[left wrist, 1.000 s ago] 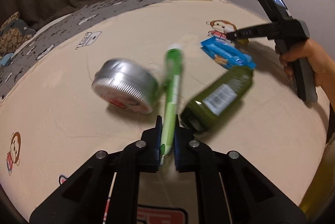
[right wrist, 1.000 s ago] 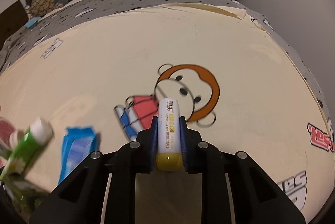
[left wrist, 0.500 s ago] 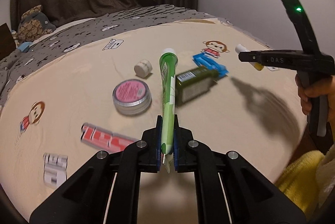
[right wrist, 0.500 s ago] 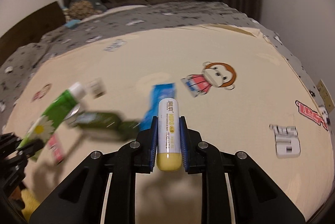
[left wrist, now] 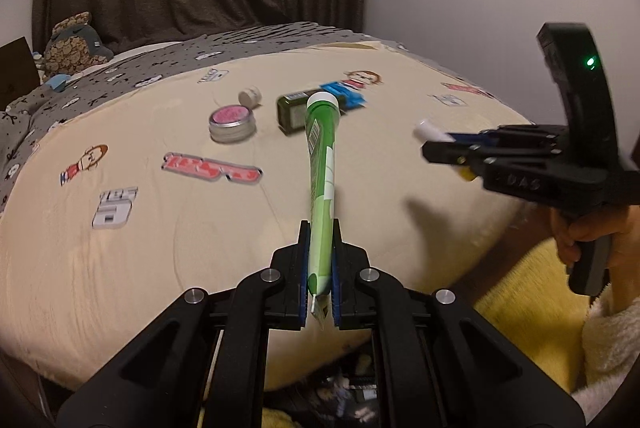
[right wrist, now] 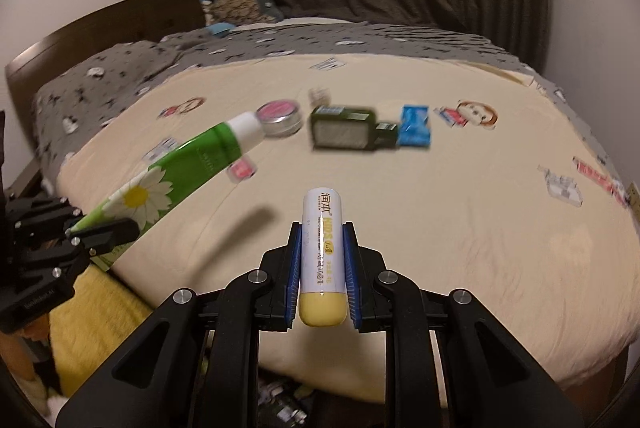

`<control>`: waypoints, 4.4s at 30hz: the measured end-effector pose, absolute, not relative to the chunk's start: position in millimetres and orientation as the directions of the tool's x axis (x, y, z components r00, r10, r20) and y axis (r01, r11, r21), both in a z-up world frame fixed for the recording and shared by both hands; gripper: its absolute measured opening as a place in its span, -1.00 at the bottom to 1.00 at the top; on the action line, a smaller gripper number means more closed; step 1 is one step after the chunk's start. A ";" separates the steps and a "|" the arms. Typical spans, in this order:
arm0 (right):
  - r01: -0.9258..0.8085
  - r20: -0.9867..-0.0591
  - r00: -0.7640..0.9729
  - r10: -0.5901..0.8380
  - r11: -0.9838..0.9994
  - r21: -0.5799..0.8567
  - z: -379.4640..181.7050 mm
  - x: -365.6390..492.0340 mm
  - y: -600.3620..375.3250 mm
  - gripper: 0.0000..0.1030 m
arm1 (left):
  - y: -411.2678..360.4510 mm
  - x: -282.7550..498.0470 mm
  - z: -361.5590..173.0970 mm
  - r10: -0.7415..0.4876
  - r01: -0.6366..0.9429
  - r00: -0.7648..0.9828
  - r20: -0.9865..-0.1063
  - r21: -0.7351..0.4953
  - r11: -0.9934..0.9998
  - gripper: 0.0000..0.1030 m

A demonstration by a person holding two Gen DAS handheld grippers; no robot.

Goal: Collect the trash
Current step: 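Carry both held items toward the bed edge and lower them, then open both tools over the container and lift back above the bed, then grasp the pink-lidded tin with the left tool while the right tool grasps the green bottle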

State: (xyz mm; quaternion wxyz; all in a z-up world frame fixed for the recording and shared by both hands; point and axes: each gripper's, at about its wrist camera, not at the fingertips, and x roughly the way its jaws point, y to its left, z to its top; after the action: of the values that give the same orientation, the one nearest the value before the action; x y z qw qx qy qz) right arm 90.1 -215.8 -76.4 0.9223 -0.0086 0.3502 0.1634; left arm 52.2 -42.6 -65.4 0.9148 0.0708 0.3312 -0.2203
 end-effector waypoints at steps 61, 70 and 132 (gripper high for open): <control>-0.173 -0.778 0.572 0.260 0.965 0.195 -146.8 63.0 -223.4 0.69 | -5.6 39.7 -155.8 -0.275 0.360 0.483 -0.831 -0.098 0.928 0.32; -0.097 -0.736 0.658 0.162 0.987 0.130 -111.4 147.7 -251.9 0.69 | 3.6 102.8 -111.9 -0.228 0.305 0.606 -0.762 -0.043 0.951 0.35; -0.237 -0.709 0.661 0.246 0.965 0.113 -74.7 315.5 -191.9 0.58 | -44.4 334.6 -117.9 -0.199 0.308 0.593 -0.780 -0.009 0.951 0.30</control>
State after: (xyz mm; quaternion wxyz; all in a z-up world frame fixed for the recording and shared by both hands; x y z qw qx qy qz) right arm 315.5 -191.9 -74.7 0.9113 0.0055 0.3898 0.1323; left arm 334.6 -44.4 -117.9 0.8903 0.0634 0.4279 -0.1424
